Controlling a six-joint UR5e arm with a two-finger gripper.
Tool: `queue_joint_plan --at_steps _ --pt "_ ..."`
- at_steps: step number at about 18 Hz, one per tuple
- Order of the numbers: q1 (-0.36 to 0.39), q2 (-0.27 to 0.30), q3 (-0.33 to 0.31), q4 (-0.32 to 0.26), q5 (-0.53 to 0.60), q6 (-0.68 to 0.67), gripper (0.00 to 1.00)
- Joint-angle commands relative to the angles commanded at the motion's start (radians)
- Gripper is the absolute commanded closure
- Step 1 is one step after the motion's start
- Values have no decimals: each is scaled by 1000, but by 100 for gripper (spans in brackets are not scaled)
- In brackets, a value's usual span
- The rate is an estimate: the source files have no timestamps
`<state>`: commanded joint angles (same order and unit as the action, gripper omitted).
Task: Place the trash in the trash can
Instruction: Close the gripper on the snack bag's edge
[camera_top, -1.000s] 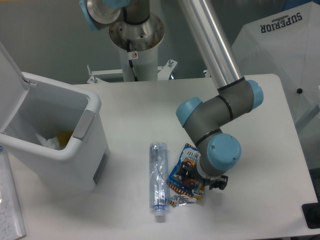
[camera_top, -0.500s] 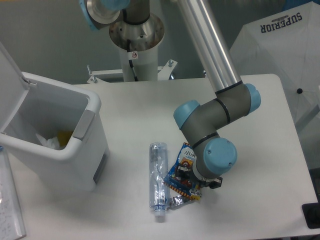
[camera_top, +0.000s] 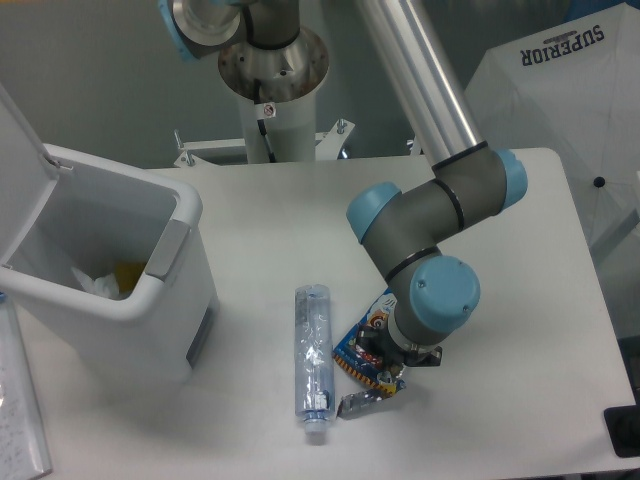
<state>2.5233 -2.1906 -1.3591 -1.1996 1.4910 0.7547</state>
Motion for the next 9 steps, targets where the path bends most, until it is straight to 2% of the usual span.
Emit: queue_joint_plan --at_steps 4,9 --pt "20 37 14 2 -17 3 100" --pt "41 49 80 2 -109 -6 100"
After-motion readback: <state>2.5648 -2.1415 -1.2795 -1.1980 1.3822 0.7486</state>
